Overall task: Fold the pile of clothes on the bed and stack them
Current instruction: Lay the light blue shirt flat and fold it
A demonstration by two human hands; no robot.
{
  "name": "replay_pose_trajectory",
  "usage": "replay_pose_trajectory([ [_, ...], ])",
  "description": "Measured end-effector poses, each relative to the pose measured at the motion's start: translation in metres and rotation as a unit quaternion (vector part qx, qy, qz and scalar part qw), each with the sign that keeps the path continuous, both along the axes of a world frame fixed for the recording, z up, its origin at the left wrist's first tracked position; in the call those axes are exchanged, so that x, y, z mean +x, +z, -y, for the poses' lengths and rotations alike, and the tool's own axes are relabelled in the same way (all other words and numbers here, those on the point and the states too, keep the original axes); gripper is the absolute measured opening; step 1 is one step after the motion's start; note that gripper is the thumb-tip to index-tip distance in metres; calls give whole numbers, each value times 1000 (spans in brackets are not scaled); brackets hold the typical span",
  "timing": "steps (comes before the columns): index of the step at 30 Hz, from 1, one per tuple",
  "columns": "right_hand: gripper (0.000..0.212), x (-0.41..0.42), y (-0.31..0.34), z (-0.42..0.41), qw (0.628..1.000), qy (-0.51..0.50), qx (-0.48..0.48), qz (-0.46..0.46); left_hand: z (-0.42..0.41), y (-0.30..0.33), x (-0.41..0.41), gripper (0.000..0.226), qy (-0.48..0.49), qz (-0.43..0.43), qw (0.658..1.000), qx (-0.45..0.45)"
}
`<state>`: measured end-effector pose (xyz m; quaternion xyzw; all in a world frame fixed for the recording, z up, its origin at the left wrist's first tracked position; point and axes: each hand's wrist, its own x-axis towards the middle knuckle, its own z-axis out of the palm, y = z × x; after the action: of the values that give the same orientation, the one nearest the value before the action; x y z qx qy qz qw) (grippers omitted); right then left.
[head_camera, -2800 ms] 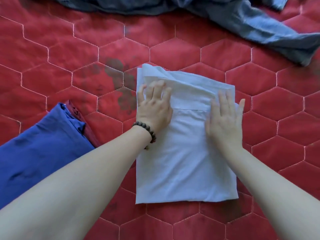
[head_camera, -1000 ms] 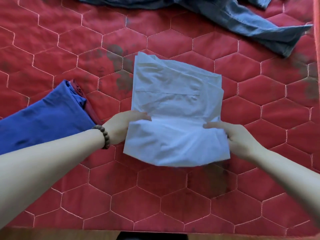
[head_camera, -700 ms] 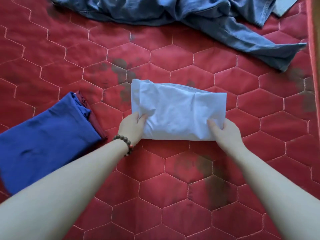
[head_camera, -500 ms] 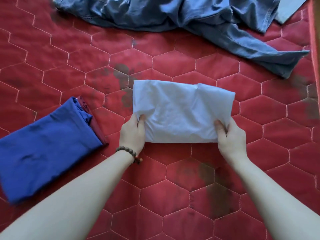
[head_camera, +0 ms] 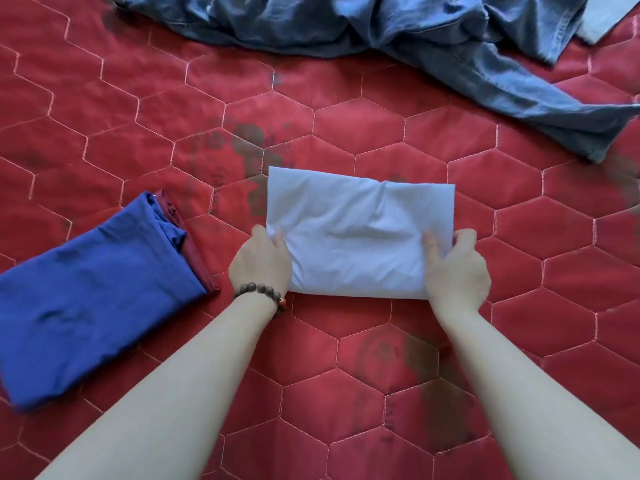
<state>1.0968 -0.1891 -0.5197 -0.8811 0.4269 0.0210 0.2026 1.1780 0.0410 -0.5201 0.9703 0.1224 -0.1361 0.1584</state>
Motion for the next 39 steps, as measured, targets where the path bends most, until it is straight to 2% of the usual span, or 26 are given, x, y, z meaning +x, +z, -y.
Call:
replay_pose_trajectory([
  [2, 47, 4, 6, 1, 994, 9, -82, 74, 3, 7, 3, 31, -54, 105, 992, 34],
  [3, 46, 8, 7, -4, 983, 48, -121, 127, 7, 9, 3, 36, -112, 163, 980, 36],
  [5, 40, 24, 1, -25, 945, 184, -158, 219, 24, 7, 1, 45, -243, 237, 940, 12],
  [6, 40, 33, -7, -41, 925, 259, -156, 229, 33, 2, 0, 48, -296, 248, 922, 4],
  [8, 47, 47, -24, -70, 907, 359, -134, 173, 44, -12, 4, 52, -372, 215, 903, 12],
  [11, 54, 50, -48, -80, 912, 388, -120, 60, 35, -38, 13, 53, -425, 142, 892, 53],
  [16, 57, 47, -53, -61, 890, 438, -126, 39, 18, -50, 19, 61, -415, 110, 902, 38],
  [19, 61, 35, -50, -43, 908, 396, -140, -1, 17, -50, 18, 65, -402, 110, 908, 38],
  [22, 64, 22, -49, -33, 952, 262, -144, -60, 15, -50, 19, 68, -322, 99, 940, 49],
  [25, 64, 17, -46, -30, 974, 168, -127, -87, 15, -49, 19, 69, -312, 90, 944, 50],
  [35, 63, 21, -47, -27, 981, 156, -88, -80, 14, -50, 21, 69, -309, 104, 945, 3],
  [37, 60, 20, -45, -26, 985, 144, -75, -63, 14, -49, 21, 65, -267, 111, 957, 3],
  [39, 59, 20, -41, -28, 991, 109, -59, -42, 14, -46, 19, 60, -179, 109, 978, -16],
])
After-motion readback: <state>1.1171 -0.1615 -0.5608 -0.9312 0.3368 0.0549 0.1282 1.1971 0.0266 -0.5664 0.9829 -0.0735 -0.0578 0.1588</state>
